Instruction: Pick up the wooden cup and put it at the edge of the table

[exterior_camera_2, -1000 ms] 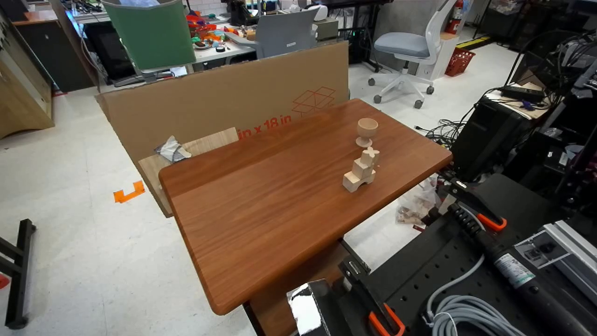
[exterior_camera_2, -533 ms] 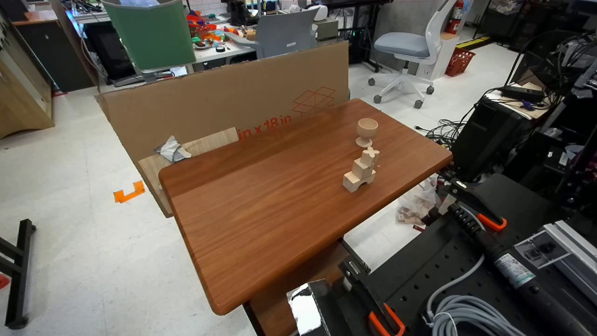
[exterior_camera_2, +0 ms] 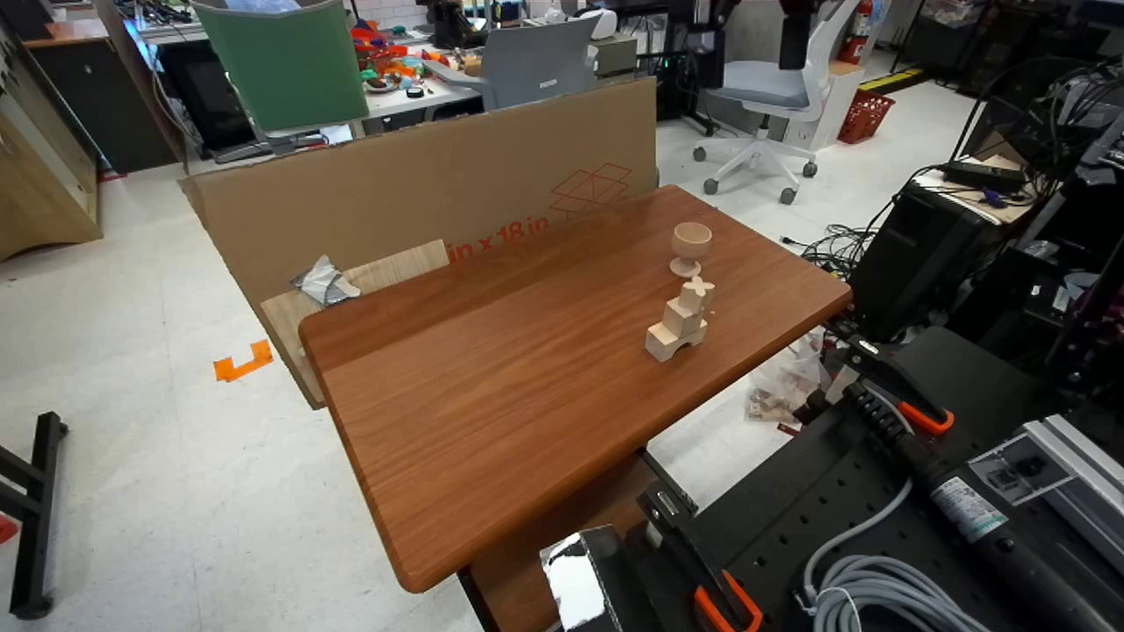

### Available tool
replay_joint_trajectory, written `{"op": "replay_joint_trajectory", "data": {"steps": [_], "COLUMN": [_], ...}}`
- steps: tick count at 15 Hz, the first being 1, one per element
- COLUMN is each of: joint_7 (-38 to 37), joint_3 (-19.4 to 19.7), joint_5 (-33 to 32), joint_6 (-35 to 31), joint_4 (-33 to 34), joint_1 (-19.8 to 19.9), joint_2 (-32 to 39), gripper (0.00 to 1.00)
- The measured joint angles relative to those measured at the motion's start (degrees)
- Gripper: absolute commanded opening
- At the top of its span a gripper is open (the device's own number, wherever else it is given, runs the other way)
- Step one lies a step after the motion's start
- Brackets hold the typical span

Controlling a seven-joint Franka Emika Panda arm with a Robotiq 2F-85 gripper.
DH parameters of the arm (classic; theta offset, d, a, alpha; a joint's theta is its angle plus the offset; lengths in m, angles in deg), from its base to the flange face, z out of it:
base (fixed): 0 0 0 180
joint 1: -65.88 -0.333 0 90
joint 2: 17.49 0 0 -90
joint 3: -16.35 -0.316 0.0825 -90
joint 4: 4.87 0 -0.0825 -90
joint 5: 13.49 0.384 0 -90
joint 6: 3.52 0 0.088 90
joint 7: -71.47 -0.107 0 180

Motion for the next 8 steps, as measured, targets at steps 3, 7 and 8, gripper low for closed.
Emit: {"op": "replay_joint_trajectory", "data": {"steps": [3,7,8], "joint_7": [0.0,-0.3,-0.5], "joint_3": [0.8,0.9,0.9], "joint_5": [0.0,0.5,0.5], "joint_6": [-3.4,-8.0,-8.8], "joint_4": [1.2,4.6,5.6], "joint_1": [1.1,2.1,2.1], "joint_2": [4.6,12.1,14.0], "gripper": [1.00,1.00,1.00]}}
